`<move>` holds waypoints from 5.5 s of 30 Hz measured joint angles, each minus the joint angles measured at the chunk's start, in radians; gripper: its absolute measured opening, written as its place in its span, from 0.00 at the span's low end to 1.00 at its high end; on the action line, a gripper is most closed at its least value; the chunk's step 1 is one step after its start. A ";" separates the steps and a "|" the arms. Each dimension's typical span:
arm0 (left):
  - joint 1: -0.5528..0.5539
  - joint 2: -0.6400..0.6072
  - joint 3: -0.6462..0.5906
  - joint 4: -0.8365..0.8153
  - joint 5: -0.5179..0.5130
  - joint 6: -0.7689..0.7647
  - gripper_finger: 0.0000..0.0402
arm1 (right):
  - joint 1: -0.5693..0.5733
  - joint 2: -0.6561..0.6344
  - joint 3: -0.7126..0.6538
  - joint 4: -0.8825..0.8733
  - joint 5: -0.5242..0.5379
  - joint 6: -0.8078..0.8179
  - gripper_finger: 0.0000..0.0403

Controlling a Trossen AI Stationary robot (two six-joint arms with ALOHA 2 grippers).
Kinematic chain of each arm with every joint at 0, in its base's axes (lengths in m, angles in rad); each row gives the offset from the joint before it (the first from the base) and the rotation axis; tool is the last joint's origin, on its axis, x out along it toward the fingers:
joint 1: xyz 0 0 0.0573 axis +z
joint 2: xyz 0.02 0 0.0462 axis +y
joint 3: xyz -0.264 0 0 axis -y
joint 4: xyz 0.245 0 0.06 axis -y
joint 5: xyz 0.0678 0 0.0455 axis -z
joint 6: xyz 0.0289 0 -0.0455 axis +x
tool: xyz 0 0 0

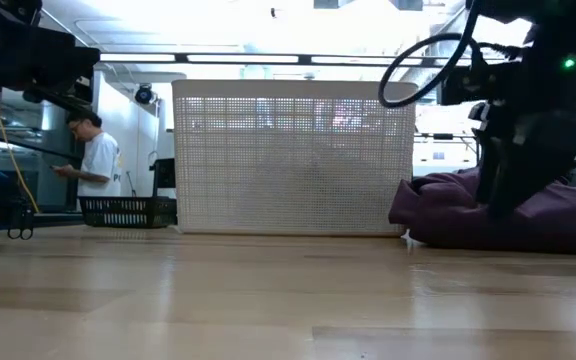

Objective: Pick & place medical supplies in basket/bin
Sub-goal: Put the maroon patient gown into the large white bin

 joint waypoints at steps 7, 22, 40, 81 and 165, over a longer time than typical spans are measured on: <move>0.000 0.000 0.000 0.000 0.000 0.000 0.34 | -0.003 0.036 0.000 -0.006 0.022 -0.063 0.51; 0.000 0.000 0.000 0.000 0.000 0.000 0.34 | -0.003 0.165 0.004 -0.029 0.092 -0.057 0.65; 0.000 0.000 0.000 0.000 0.000 0.000 0.34 | -0.078 0.170 -0.001 -0.085 0.124 -0.008 0.47; 0.000 0.000 0.000 0.000 0.000 0.000 0.34 | -0.098 -0.193 0.155 0.270 -0.027 -0.011 0.02; 0.000 0.000 0.000 0.000 0.000 0.000 0.34 | -0.929 -0.203 0.472 1.500 -0.674 -0.566 0.02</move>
